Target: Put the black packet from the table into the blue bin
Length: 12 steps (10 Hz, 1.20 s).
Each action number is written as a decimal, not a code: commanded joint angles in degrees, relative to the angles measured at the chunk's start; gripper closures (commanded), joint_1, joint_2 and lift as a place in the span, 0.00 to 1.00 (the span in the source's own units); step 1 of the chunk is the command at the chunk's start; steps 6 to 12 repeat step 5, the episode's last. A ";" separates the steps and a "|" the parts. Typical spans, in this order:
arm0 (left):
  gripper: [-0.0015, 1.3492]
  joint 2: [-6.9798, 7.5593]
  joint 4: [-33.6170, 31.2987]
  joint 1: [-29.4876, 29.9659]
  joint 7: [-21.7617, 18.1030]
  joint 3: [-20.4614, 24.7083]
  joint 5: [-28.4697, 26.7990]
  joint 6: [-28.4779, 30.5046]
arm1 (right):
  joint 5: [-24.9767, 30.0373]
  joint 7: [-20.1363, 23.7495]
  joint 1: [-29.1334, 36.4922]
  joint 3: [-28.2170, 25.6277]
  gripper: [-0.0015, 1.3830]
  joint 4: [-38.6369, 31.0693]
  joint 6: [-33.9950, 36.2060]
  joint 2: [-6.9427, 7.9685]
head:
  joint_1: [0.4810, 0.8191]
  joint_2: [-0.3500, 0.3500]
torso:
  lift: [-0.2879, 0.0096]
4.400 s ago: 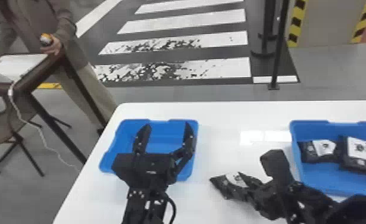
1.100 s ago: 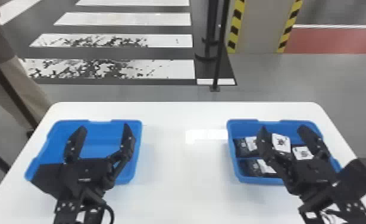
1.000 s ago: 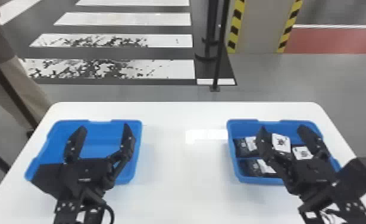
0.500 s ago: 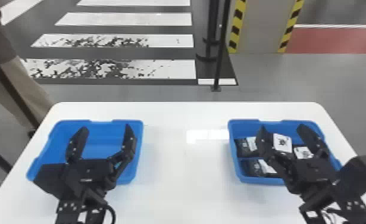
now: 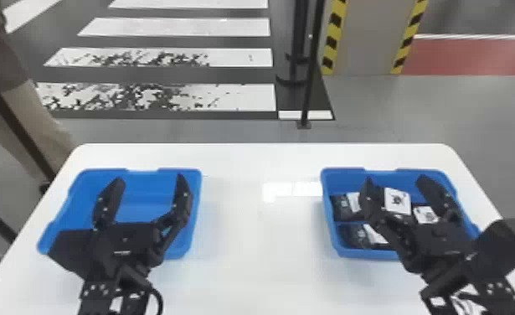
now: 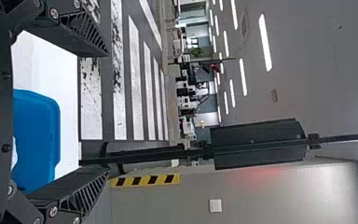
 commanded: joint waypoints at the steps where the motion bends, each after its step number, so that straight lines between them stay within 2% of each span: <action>1: 0.05 0.00 0.03 -0.09 0.00 -0.01 -0.23 0.06 | -0.05 0.07 -0.12 0.00 0.11 0.01 0.25 0.00 | 0.63 0.52 | 0.60; 12: 0.05 0.00 0.31 -0.23 0.00 -0.01 -1.14 -0.22 | -0.17 0.86 -0.40 0.11 0.11 0.01 0.53 0.00 | 0.63 0.52 | 0.60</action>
